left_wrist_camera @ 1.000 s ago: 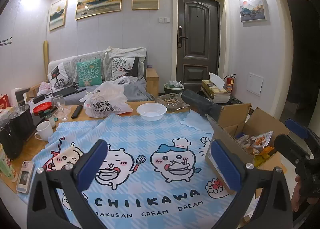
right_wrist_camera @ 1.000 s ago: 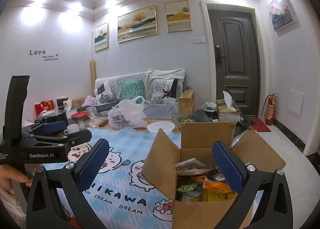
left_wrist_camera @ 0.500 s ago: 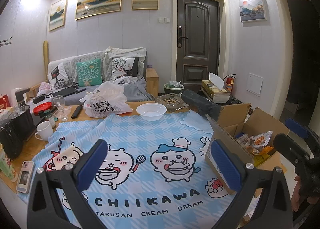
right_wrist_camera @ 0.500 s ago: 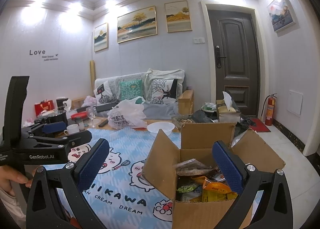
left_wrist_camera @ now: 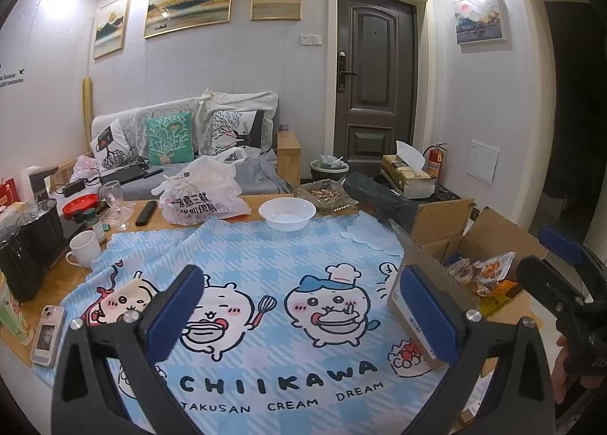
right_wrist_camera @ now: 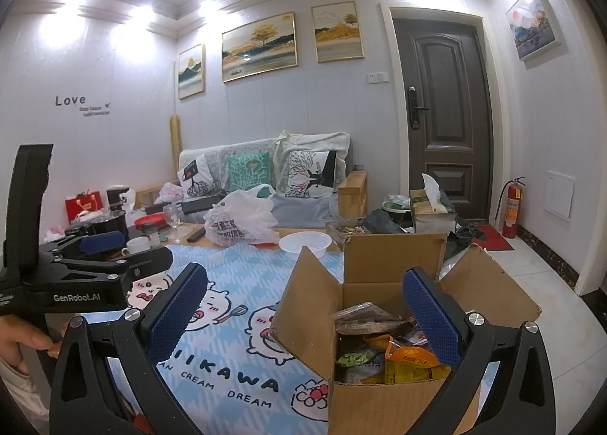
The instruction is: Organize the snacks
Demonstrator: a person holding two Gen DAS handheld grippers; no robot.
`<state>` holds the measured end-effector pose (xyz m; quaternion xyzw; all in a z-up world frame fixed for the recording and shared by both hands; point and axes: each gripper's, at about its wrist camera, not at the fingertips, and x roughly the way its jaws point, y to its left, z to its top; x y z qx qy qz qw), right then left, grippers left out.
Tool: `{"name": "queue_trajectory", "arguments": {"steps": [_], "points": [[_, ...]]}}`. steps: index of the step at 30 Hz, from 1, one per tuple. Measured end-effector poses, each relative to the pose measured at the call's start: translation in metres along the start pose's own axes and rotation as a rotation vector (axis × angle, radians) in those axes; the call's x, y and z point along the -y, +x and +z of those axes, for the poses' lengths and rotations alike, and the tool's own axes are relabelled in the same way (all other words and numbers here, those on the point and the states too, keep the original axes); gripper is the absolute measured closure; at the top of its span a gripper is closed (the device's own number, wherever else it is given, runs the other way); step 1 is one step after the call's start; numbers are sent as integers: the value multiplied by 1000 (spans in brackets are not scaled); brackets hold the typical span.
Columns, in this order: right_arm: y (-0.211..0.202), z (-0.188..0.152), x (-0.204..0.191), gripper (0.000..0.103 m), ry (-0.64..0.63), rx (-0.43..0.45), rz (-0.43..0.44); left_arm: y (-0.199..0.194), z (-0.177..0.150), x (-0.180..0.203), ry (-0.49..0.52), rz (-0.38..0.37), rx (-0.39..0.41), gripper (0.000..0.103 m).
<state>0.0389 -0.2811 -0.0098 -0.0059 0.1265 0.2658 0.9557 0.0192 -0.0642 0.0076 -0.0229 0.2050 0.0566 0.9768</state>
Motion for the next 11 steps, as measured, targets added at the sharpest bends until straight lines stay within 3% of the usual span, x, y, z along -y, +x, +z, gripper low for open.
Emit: {"name": "queue_trajectory", "arguments": {"steps": [11], "points": [[0, 0, 0, 0, -1, 1, 0, -2, 2, 0, -1, 3, 0, 1]]}}
